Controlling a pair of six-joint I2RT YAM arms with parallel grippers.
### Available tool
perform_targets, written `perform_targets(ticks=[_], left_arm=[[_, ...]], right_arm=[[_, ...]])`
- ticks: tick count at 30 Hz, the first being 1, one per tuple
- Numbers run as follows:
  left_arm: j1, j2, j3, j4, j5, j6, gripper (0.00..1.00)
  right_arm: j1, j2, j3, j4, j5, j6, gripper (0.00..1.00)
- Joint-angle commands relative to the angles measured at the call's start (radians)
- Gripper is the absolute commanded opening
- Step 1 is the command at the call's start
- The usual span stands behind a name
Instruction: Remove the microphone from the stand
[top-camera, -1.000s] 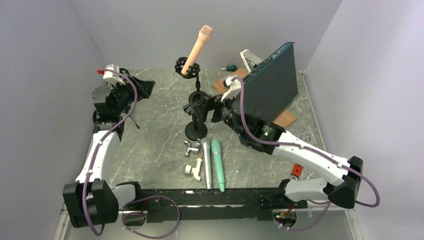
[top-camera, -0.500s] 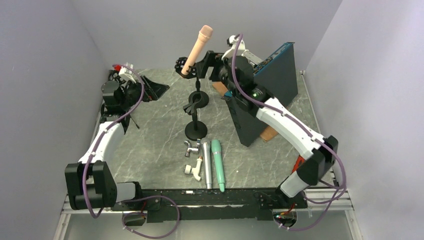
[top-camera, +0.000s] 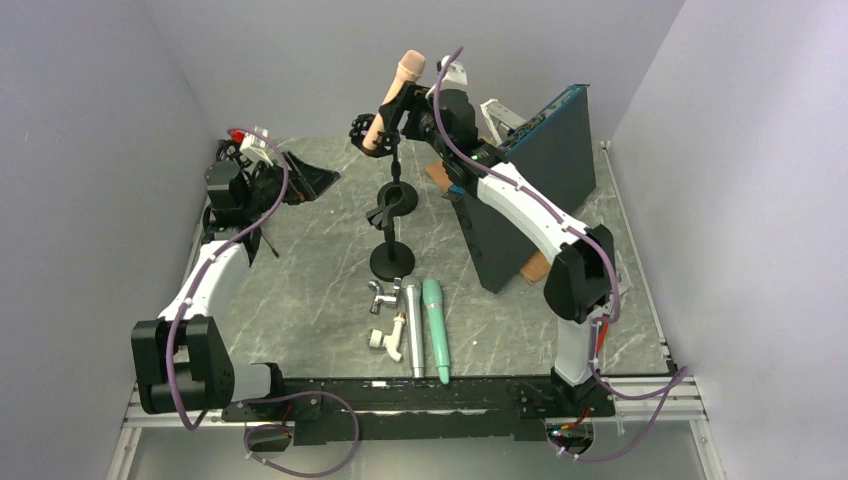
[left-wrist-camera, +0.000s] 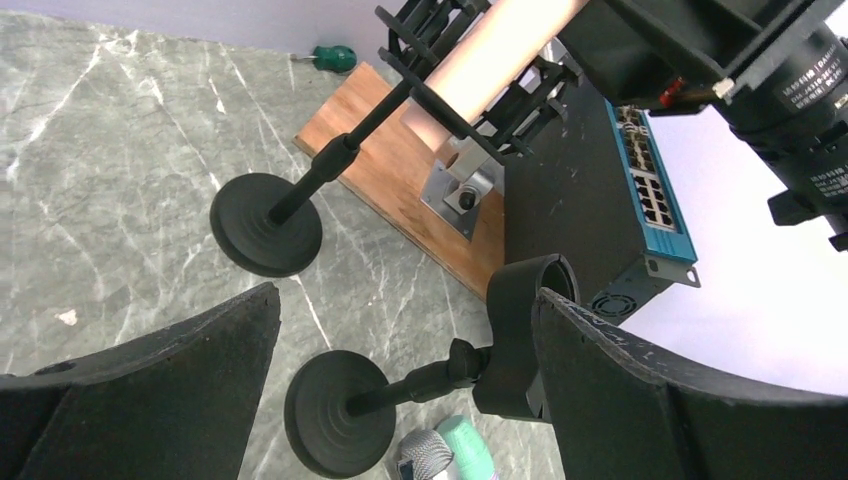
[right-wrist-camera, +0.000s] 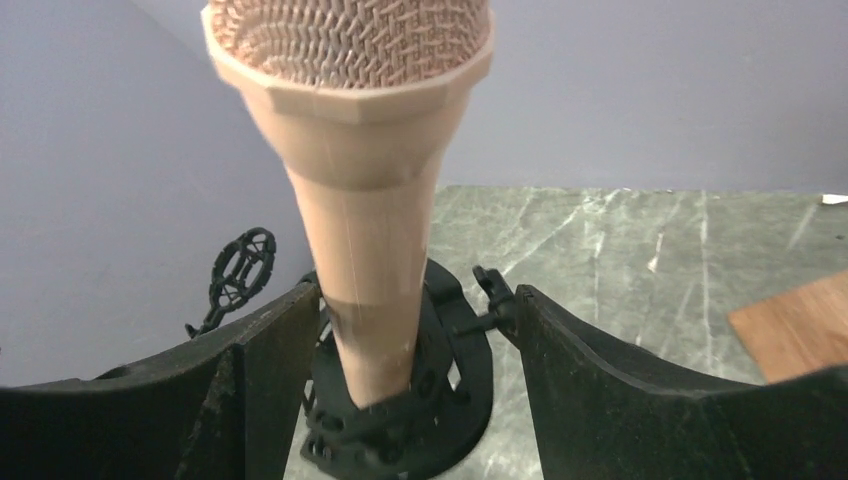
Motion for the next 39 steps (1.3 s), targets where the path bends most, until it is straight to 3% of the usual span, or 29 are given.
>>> perform_targets(ticks=[1,13,18,29,35,39], left_arm=[[0.001,-0.054,0.053,-0.046,-0.033,0.071,0.98],[0.008,-0.049,0.057,-0.062,-0.038,0.064,0.97],[0.009,-0.047,0.059,-0.065,-0.039,0.064,0.97],[0.009,-0.040,0.066,-0.094,-0.045,0.082,0.96],[0.009,-0.037,0.061,-0.073,-0.029,0.058,0.96],[0.009,-0.034,0.057,-0.057,-0.018,0.043,0.96]], right_arm=[[0.001,0.075,0.129,0.077,-0.039,0.048,0.72],[0.001,0.083,0.106,0.152,-0.013,0.028,0.36],[0.001,0.089,0.193,0.095,-0.008,-0.035,0.24],[0.002,0.095,0.427,-0.105,0.060,-0.177,0.18],[0.004,-0.089,0.248,-0.170,0.027,-0.208,0.09],[0.011,-0.283,0.009,-0.201,-0.037,-0.188,0.07]])
